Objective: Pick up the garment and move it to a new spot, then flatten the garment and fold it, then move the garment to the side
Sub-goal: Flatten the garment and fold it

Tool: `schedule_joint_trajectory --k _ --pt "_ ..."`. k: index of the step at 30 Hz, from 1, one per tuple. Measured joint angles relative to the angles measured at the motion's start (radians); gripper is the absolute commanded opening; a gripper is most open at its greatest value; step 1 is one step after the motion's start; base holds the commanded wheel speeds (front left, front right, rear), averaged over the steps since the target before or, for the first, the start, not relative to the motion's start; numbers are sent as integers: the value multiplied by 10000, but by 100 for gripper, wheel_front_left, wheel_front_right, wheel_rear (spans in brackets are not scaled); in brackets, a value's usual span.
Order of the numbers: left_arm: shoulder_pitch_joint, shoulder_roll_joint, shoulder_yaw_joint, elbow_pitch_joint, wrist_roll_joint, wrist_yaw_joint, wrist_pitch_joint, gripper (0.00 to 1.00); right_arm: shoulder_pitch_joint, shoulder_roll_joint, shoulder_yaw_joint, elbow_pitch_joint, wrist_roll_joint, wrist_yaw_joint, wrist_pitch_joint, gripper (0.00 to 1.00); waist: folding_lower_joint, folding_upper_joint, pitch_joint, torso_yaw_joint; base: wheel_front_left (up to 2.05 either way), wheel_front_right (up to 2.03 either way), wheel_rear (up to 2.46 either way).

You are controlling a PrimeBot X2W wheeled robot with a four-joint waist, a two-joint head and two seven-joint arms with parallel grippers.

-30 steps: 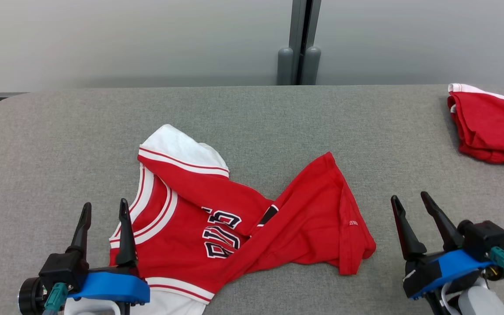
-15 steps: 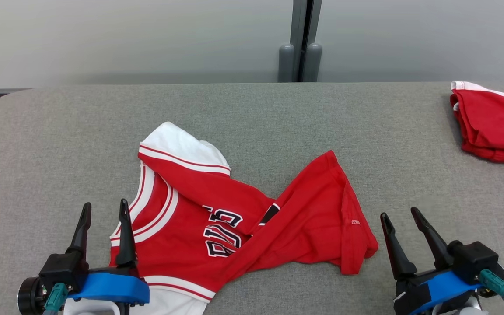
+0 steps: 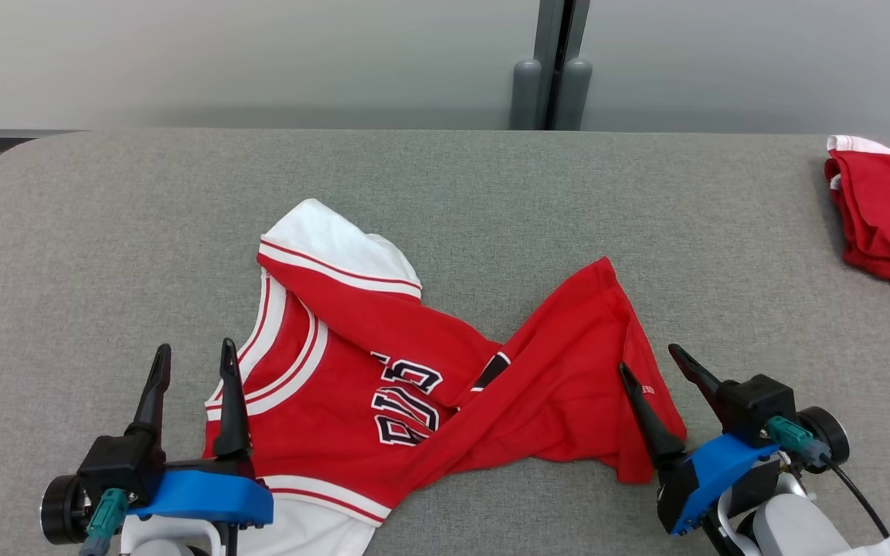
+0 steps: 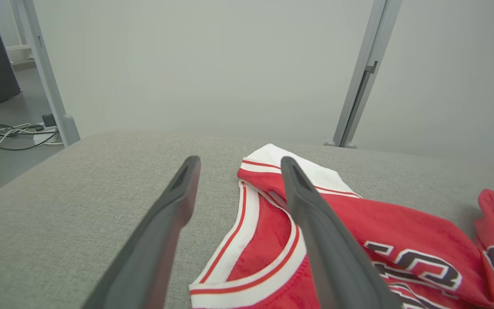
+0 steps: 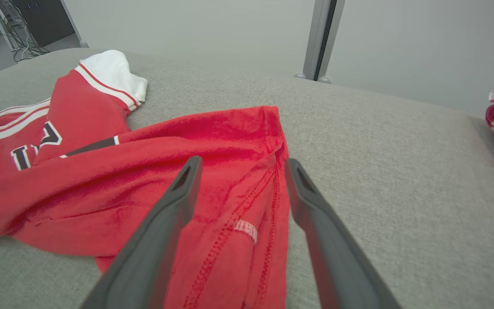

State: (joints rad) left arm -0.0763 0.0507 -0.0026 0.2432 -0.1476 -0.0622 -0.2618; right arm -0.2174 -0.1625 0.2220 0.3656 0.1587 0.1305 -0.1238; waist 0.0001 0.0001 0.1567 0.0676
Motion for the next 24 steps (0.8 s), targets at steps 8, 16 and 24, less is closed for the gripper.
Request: schedule_joint_trajectory --k 8,16,24 --pt "-140 0 -132 2 -96 44 0 100 -375 240 33 1684 -182 0 138 100 1 0 206 238 0 0 0" --pt "-156 2 -136 10 -128 90 0 100 -732 336 288 2311 276 0 -589 0 0 0 334 190 0 0 0" --pt "-509 0 -370 13 -188 102 0 100 -2847 52 336 2901 568 0 -1087 0 1 1 591 251 0 0 0"
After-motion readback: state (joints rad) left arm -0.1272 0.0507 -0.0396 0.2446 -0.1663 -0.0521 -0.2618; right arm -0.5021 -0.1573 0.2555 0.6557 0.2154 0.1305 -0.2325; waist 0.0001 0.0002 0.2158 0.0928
